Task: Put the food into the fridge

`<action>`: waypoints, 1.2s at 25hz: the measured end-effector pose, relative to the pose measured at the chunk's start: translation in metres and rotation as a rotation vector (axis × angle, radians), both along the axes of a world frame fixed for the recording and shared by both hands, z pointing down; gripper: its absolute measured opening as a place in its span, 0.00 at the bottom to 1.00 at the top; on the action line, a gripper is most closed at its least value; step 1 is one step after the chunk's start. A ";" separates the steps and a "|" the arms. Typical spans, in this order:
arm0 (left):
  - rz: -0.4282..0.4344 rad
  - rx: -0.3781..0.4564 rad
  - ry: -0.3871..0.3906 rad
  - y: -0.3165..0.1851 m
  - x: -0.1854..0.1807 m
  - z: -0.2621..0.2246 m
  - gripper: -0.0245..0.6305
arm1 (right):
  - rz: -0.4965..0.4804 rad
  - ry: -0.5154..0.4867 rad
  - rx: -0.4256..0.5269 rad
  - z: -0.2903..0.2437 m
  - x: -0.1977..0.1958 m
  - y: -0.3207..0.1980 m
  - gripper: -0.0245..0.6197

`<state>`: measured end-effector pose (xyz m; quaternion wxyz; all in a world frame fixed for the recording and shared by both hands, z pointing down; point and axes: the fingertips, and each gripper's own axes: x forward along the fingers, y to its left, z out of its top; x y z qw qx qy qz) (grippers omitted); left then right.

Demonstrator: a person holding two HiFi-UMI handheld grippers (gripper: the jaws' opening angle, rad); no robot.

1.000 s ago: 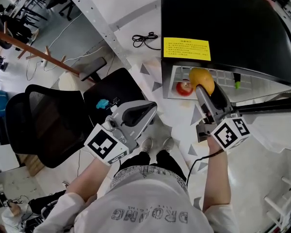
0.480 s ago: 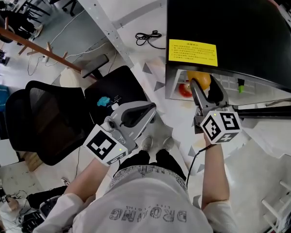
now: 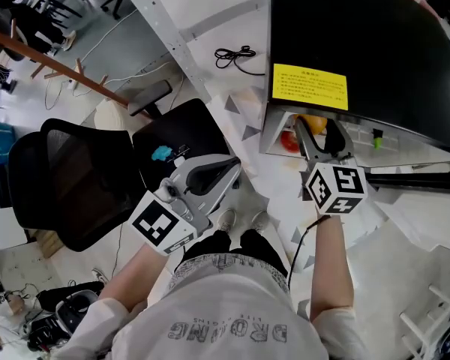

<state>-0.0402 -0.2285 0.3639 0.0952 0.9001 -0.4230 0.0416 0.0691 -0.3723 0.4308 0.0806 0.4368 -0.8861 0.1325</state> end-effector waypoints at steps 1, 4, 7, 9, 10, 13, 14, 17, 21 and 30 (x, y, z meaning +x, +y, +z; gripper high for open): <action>-0.002 0.001 0.000 0.000 0.000 0.000 0.05 | 0.000 0.016 0.002 0.001 -0.001 -0.001 0.46; -0.007 -0.001 -0.001 0.000 -0.001 0.000 0.05 | 0.000 0.054 0.000 0.006 -0.004 -0.004 0.46; -0.010 -0.002 -0.002 0.000 -0.002 0.000 0.05 | 0.001 0.076 -0.002 0.008 -0.005 -0.006 0.46; -0.013 -0.002 -0.002 -0.001 -0.002 0.001 0.05 | 0.001 0.082 -0.002 0.009 -0.006 -0.008 0.46; -0.014 -0.003 -0.002 -0.001 -0.003 0.001 0.05 | 0.001 0.085 -0.002 0.009 -0.006 -0.009 0.46; -0.015 -0.006 -0.001 -0.001 -0.003 0.002 0.05 | -0.005 0.096 0.001 0.009 -0.009 -0.011 0.46; -0.016 -0.008 -0.001 -0.002 -0.003 0.002 0.05 | -0.007 0.100 0.001 0.009 -0.010 -0.011 0.46; -0.016 -0.010 -0.001 -0.003 -0.003 0.002 0.05 | -0.009 0.114 0.005 0.010 -0.012 -0.013 0.46; -0.017 -0.012 0.000 -0.004 -0.004 0.002 0.05 | -0.007 0.128 0.011 0.010 -0.014 -0.013 0.46; -0.010 -0.012 0.001 0.000 -0.006 0.002 0.05 | -0.018 0.128 0.017 0.011 -0.016 -0.009 0.46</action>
